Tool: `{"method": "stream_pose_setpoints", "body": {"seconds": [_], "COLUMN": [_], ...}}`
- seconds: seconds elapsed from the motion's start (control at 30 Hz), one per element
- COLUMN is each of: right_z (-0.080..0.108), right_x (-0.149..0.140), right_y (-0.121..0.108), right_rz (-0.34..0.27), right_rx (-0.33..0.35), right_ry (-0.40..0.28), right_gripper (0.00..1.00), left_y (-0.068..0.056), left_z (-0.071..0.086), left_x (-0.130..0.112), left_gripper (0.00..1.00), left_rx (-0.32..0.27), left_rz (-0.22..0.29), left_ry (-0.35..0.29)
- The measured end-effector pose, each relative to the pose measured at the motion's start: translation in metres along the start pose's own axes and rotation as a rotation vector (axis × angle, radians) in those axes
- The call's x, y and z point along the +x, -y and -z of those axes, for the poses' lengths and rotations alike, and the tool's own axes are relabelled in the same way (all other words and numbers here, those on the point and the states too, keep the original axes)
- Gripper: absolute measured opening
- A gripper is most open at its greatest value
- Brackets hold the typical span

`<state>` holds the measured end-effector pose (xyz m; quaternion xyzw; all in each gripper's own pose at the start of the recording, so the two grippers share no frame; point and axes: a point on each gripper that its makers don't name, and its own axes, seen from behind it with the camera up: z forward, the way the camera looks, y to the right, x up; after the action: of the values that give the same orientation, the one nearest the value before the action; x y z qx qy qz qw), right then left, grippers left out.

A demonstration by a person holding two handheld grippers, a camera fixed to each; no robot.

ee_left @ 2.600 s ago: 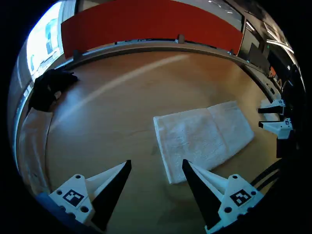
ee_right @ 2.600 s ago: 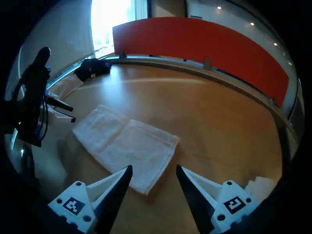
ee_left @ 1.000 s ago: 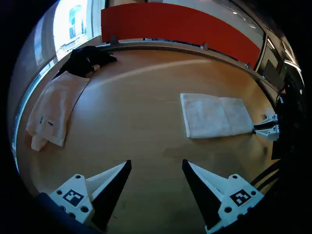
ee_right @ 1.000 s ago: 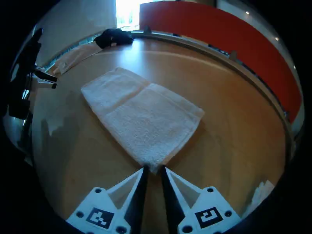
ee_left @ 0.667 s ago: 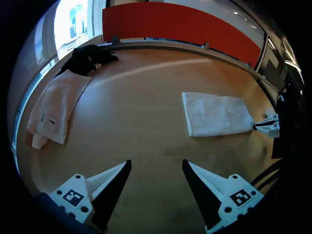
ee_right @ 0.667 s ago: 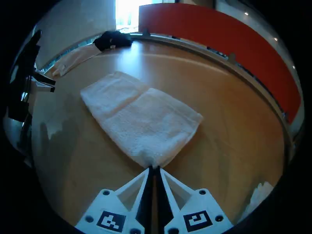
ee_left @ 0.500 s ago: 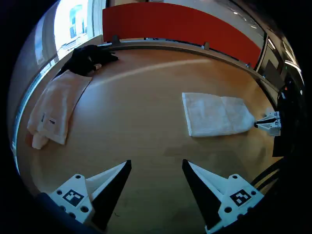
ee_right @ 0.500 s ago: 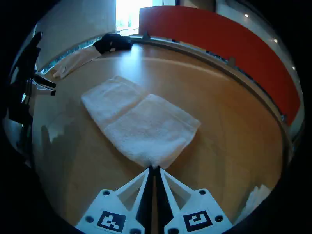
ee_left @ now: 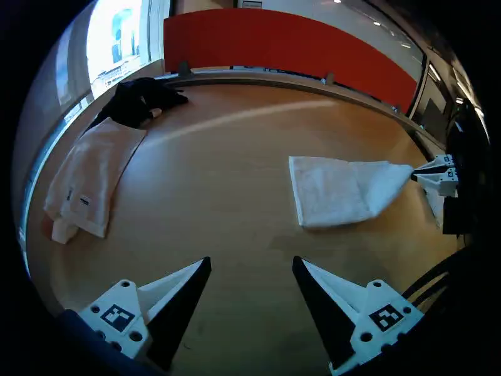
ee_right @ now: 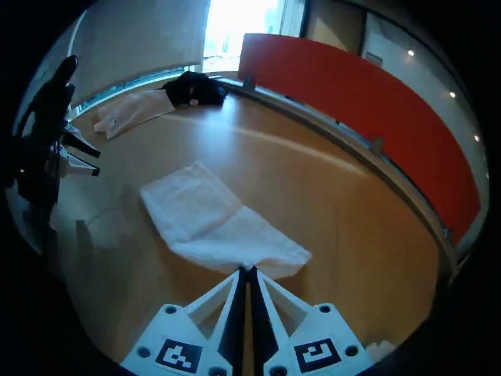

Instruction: Fold towel

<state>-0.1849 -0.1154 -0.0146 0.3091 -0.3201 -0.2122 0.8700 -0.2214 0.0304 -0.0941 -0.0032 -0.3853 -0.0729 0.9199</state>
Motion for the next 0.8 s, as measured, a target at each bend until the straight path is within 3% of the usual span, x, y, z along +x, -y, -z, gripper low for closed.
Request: {"method": "stream_pose_setpoints", "body": {"seconds": [0.4, 0.8], "right_z": [-0.005, -0.021], "right_x": [0.069, 0.089], "right_y": [0.009, 0.029], "right_rz": [0.102, 0.167], "right_rx": [0.028, 0.075], "right_ry": [-0.07, -0.068], "right_gripper": [0.04, 0.04], "left_y": [-0.005, -0.001], "left_z": [0.005, 0.016], "left_x": [0.009, 0.014], "left_gripper": [0.97, 0.97], "left_rx": [-0.017, -0.021], "left_rz": [0.013, 0.027], "left_ry": [-0.02, -0.032]}}
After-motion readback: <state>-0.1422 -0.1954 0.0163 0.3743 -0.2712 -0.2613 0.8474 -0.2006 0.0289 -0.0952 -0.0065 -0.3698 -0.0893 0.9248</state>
